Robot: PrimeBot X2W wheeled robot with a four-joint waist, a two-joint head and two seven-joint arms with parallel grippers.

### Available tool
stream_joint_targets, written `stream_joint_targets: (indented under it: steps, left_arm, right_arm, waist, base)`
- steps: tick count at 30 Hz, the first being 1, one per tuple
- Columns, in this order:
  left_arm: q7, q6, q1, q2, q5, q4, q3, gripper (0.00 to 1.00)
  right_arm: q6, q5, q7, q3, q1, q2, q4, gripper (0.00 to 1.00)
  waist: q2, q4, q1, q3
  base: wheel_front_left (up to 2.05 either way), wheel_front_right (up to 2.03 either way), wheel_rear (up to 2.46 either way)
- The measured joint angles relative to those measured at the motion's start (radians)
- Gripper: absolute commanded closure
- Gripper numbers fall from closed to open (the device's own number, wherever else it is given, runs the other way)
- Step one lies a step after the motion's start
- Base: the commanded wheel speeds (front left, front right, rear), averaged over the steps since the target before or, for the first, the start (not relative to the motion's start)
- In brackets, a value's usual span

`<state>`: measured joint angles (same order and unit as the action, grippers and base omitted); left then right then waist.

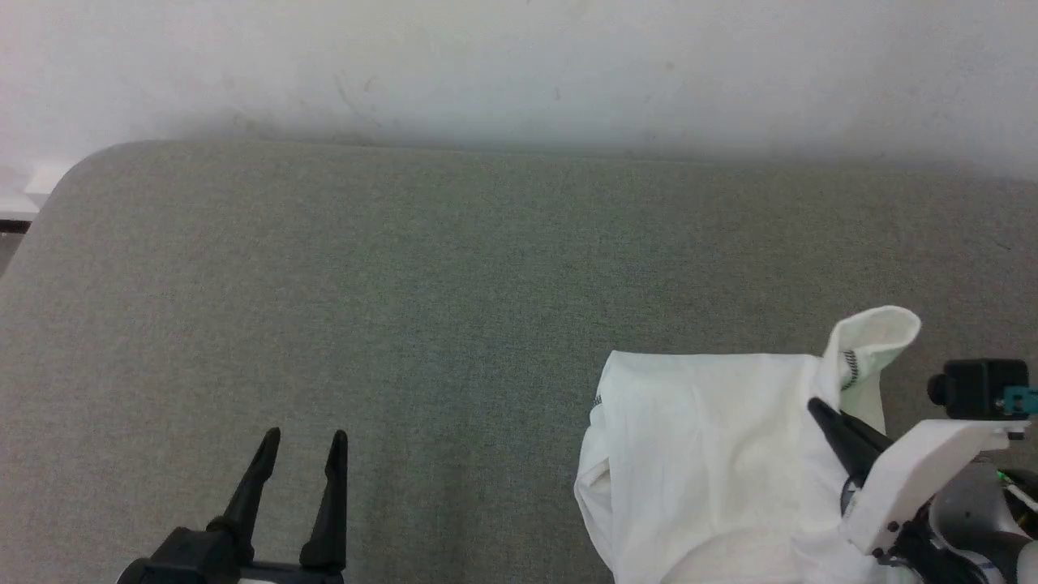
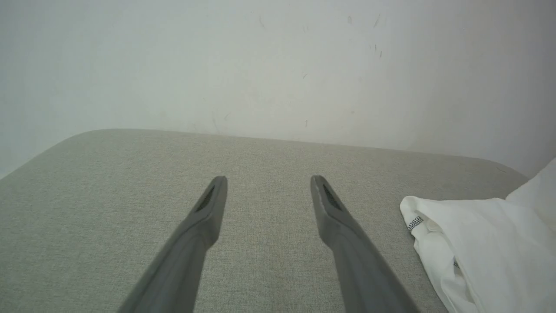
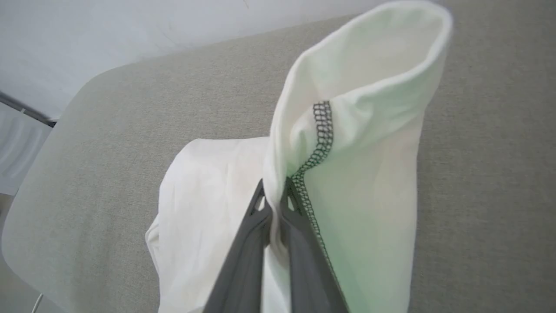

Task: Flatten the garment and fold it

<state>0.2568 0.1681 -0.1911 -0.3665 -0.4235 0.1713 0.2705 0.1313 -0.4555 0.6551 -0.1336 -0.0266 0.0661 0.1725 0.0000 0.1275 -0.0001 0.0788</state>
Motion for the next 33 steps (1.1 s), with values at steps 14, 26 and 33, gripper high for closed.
stream_joint_targets:
  steps: [14,26,33]
  left_arm:
    - [0.0,-0.036,0.042,0.035,-0.008,-0.031,0.012,0.0]
    - [0.0,-0.063,0.08,0.065,-0.007,-0.081,0.03,0.0]
    - [0.0,-0.07,0.075,0.066,-0.007,-0.091,0.027,0.0]
  right_arm:
    - [0.0,0.013,0.03,0.21,0.104,-0.013,-0.083,1.0]
    - [0.0,0.127,-0.073,0.315,0.259,-0.013,-0.496,0.54]
    - [0.0,0.085,-0.07,0.373,0.309,-0.018,-0.526,0.0]
  waist:
    - [0.0,0.062,0.0001,0.042]
    - [0.0,0.139,0.0,0.062]
    - [0.0,0.131,0.0002,0.036]
  base:
    - [0.0,0.0,0.0]
    - [0.0,0.0,0.0]
    - [0.0,0.0,0.0]
